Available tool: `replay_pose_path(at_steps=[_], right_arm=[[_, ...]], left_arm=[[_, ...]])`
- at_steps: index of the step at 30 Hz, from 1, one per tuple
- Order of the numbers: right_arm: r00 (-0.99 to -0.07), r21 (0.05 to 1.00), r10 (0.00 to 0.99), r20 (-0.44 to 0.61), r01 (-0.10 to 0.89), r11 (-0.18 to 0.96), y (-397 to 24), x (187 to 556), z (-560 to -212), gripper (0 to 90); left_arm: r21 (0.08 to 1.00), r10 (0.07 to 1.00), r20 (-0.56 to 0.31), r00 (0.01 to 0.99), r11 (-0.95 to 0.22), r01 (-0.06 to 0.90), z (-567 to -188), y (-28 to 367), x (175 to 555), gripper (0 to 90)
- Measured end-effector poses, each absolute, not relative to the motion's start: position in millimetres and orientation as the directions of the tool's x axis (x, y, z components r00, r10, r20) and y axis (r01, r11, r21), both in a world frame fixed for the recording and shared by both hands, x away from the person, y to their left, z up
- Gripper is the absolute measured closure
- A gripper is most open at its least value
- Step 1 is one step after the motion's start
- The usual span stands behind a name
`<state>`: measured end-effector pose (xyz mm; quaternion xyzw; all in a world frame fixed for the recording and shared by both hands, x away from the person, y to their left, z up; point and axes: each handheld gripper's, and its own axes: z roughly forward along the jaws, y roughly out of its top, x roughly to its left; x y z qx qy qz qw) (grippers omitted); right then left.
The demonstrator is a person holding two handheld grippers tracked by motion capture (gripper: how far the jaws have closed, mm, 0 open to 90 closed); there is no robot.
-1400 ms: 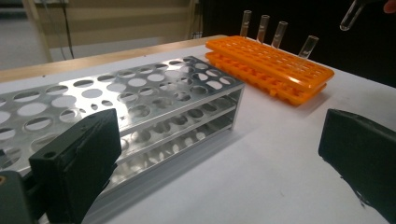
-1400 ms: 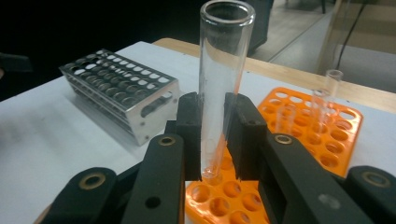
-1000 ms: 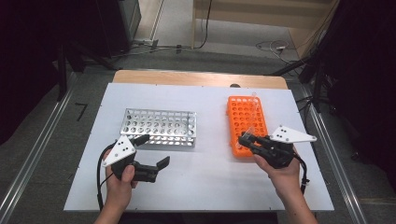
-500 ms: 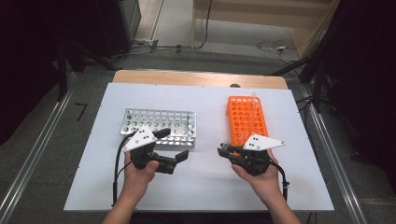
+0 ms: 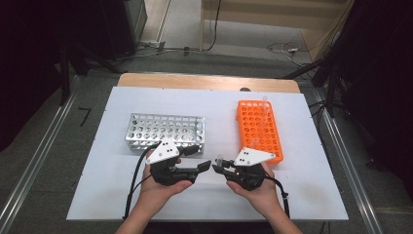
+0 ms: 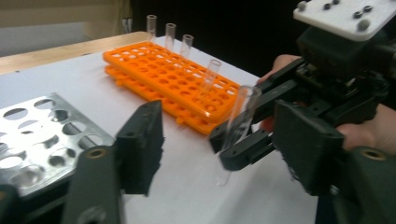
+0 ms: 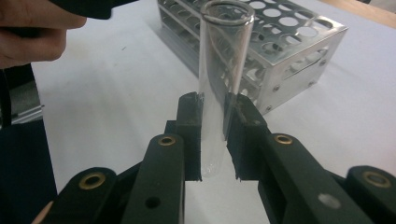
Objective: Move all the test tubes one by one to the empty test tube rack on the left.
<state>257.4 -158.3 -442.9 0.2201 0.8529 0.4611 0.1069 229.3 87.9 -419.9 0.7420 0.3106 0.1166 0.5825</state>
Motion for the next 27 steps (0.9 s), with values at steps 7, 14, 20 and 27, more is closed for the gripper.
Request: replay_pose_path(at_steps=[7,14,20,27], right_arm=[[-0.894,0.823,0.449,-0.003,0.252,0.509,-145.9,250.5,-443.5,74.0],[-0.902,0.819,0.431,-0.028,0.227,0.527,-139.3,245.1,-441.4,73.9],[-0.908,0.814,0.418,-0.030,0.221,0.537,-136.6,243.6,-441.6,73.9],[-0.908,0.819,0.418,-0.021,0.224,0.528,-138.1,244.7,-441.3,73.6]], left_arm=[[0.931,0.567,-0.152,0.809,-0.193,0.311,-423.7,75.8,226.3,53.7],[0.926,0.578,-0.143,0.804,-0.209,0.314,-425.1,70.5,225.8,61.0],[0.921,0.575,-0.124,0.809,-0.236,0.309,-426.2,66.1,224.1,72.5],[0.926,0.585,-0.104,0.804,-0.237,0.293,-425.4,65.8,223.0,75.7]])
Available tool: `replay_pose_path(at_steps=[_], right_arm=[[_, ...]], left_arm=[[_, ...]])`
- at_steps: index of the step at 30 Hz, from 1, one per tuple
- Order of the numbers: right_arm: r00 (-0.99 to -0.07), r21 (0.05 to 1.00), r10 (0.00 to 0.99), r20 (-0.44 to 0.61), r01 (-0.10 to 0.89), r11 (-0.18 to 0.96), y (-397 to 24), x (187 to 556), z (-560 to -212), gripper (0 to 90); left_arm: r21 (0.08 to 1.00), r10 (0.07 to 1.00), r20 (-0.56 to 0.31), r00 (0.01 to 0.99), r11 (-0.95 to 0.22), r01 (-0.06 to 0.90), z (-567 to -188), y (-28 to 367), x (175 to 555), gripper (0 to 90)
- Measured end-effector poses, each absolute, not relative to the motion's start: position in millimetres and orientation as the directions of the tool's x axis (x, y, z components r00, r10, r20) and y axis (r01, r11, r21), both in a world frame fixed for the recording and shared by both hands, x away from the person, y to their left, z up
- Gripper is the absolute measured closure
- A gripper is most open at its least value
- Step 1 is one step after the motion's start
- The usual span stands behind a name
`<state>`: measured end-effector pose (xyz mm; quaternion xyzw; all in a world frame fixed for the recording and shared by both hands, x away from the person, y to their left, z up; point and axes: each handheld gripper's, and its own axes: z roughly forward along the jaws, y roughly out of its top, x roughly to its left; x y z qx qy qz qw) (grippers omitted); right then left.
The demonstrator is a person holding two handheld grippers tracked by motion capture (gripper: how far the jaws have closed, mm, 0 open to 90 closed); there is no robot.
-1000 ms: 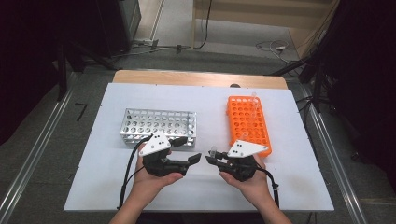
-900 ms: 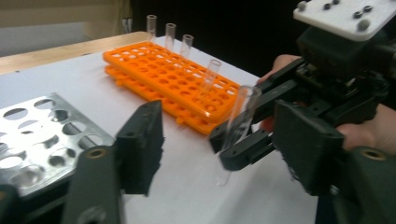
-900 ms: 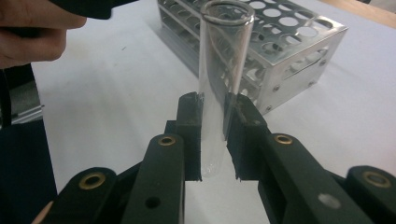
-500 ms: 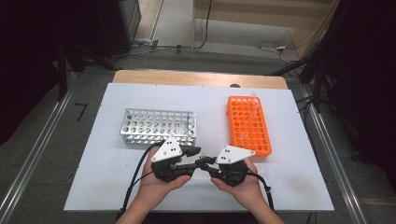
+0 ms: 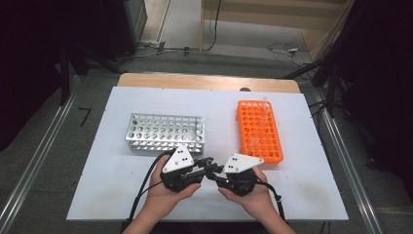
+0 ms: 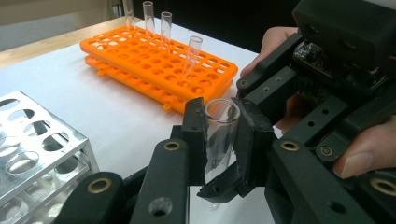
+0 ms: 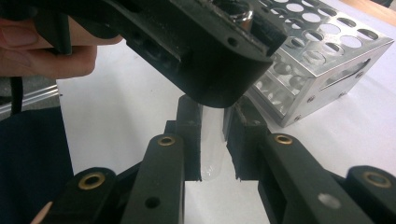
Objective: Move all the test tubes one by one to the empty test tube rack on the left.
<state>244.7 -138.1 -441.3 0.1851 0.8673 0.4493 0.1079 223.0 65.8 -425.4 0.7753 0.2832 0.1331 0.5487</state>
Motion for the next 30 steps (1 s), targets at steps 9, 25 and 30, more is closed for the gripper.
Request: replay_pose_path(at_steps=[9,25,30], right_arm=[[-0.911,0.846,0.411,0.015,0.230,0.480,-152.4,248.1,-439.3,32.8],[-0.827,0.896,0.560,0.052,0.286,0.340,-254.6,255.7,-436.4,0.0],[-0.802,0.899,0.596,0.048,0.295,0.325,-279.2,250.7,-435.8,0.0]], left_arm=[[0.930,0.607,-0.117,0.786,-0.211,0.302,-423.6,72.9,228.5,75.9],[0.932,0.646,-0.114,0.755,-0.193,0.306,-407.3,89.0,252.4,75.9],[0.934,0.655,-0.115,0.747,-0.184,0.306,-403.7,95.1,262.8,76.0]])
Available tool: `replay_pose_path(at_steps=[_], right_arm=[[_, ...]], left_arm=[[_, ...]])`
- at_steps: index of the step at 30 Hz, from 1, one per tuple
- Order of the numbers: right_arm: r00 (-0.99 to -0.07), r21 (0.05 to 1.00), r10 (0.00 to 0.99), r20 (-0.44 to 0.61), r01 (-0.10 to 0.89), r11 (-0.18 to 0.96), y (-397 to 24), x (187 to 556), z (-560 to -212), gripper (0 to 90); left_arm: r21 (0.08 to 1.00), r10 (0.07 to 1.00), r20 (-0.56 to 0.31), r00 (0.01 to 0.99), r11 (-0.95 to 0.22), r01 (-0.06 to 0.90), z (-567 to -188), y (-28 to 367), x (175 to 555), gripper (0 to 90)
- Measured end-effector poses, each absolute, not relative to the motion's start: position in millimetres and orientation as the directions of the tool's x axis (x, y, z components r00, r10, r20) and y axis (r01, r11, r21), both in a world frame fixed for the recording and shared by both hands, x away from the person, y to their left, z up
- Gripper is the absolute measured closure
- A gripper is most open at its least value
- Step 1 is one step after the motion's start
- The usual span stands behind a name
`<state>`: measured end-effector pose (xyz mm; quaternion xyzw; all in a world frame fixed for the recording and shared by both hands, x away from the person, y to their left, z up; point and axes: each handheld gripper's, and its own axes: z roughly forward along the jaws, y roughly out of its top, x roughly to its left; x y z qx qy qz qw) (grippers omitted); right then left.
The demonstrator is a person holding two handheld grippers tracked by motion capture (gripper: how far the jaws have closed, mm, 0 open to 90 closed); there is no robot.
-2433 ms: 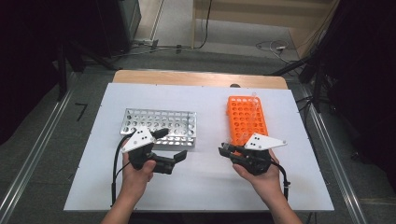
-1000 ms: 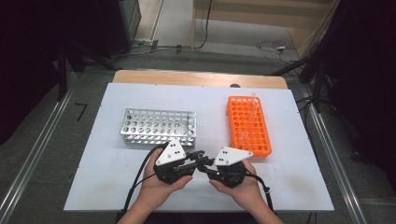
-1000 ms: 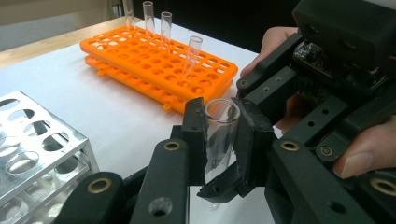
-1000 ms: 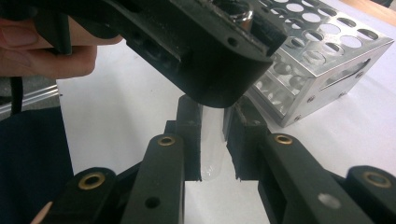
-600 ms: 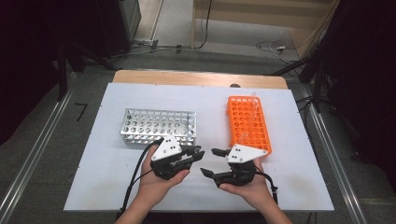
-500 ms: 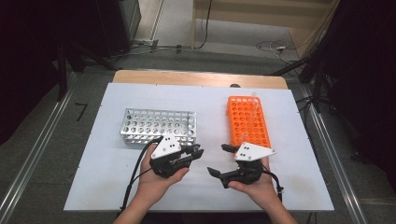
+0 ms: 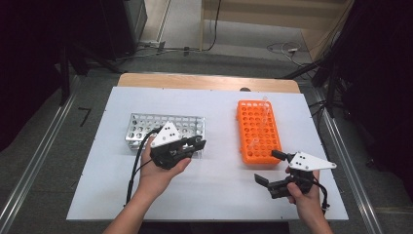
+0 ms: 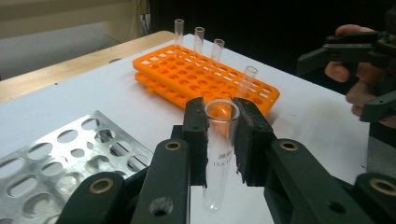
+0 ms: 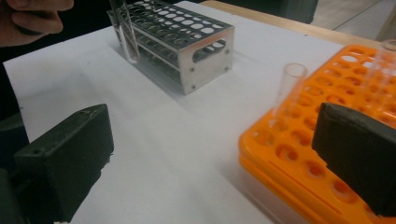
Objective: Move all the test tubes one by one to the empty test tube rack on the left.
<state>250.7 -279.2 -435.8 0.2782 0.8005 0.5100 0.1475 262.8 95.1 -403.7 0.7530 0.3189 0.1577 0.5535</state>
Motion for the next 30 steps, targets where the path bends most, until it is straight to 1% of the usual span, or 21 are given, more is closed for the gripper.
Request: replay_pose_path(at_steps=[5,11,13,15,20,24,30], right_arm=[[-0.775,0.906,0.631,0.046,0.299,0.301,-299.1,246.0,-435.9,0.0],[-0.753,0.899,0.654,0.069,0.330,0.286,-317.8,245.4,-444.5,0.0],[-0.746,0.899,0.661,0.078,0.339,0.277,-321.9,247.1,-446.2,0.0],[-0.745,0.901,0.661,0.086,0.342,0.269,-324.1,249.2,-447.6,0.0],[-0.746,0.900,0.660,0.087,0.342,0.268,-326.4,250.8,-450.5,0.0],[-0.749,0.903,0.657,0.092,0.341,0.262,-326.7,250.9,-450.5,0.0],[-0.752,0.903,0.653,0.090,0.338,0.265,-326.4,251.1,-451.4,0.0]], left_arm=[[0.933,0.667,-0.131,0.734,-0.167,0.318,-401.7,100.8,274.1,76.0],[0.934,0.680,-0.123,0.723,-0.166,0.315,-395.9,103.6,287.9,76.0],[0.938,0.692,-0.108,0.714,-0.167,0.304,-392.6,104.0,295.5,76.0],[0.938,0.695,-0.099,0.712,-0.175,0.301,-391.6,104.2,298.3,75.9],[0.941,0.704,-0.115,0.700,-0.149,0.304,-386.3,105.8,315.8,75.9],[0.944,0.711,-0.105,0.695,-0.150,0.295,-382.6,104.4,325.3,75.9],[0.942,0.721,-0.108,0.685,-0.146,0.302,-383.6,103.0,338.0,75.9]])
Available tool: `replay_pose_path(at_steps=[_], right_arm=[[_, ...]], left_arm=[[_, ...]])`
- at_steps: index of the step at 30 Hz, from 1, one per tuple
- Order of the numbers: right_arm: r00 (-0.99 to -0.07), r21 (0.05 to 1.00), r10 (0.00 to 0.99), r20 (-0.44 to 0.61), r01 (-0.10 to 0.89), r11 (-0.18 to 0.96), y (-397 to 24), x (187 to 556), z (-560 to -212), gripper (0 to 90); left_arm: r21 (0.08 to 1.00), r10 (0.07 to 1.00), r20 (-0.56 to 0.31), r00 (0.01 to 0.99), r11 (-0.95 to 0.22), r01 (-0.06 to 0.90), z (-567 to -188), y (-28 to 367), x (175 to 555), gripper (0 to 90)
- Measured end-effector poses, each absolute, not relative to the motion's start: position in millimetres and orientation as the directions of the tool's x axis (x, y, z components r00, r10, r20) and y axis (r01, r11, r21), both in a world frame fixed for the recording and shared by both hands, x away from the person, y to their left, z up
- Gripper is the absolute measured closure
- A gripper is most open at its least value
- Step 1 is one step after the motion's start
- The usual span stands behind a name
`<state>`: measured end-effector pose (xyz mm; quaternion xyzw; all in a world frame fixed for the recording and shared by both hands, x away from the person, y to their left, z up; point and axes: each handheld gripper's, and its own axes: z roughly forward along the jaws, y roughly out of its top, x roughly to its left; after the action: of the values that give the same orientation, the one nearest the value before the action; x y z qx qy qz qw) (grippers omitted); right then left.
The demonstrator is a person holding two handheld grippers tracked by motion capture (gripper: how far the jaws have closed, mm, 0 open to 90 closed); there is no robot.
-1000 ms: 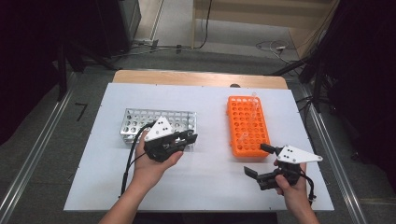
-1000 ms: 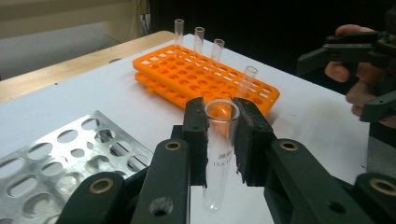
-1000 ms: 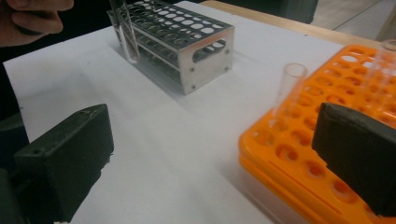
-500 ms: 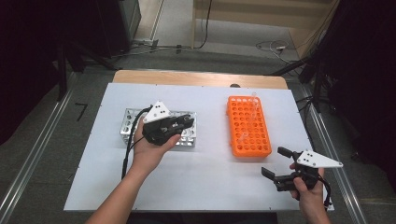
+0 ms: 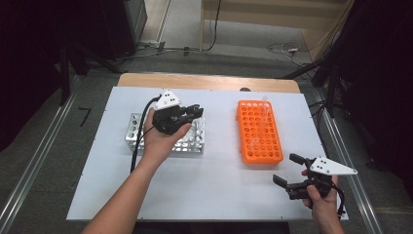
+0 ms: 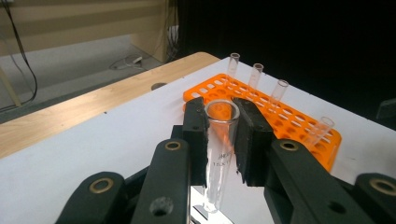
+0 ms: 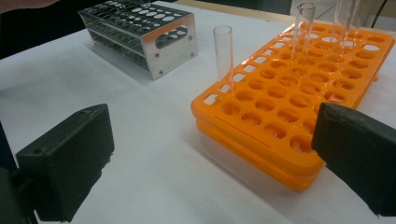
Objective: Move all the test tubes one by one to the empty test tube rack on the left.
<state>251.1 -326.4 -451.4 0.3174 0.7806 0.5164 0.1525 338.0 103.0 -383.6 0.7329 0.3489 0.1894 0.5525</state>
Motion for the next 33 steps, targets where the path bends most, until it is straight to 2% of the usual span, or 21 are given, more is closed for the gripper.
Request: replay_pose_path(at_steps=[15,33], right_arm=[[-0.748,0.901,0.657,0.095,0.345,0.264,-327.6,253.7,-453.8,0.0],[-0.746,0.898,0.658,0.101,0.353,0.263,-329.0,254.5,-454.5,0.0]], left_arm=[[0.941,0.774,-0.096,0.626,-0.135,0.311,-389.9,98.7,375.1,75.9],[0.921,0.796,-0.055,0.603,-0.193,0.338,-409.6,88.3,386.6,75.8]])
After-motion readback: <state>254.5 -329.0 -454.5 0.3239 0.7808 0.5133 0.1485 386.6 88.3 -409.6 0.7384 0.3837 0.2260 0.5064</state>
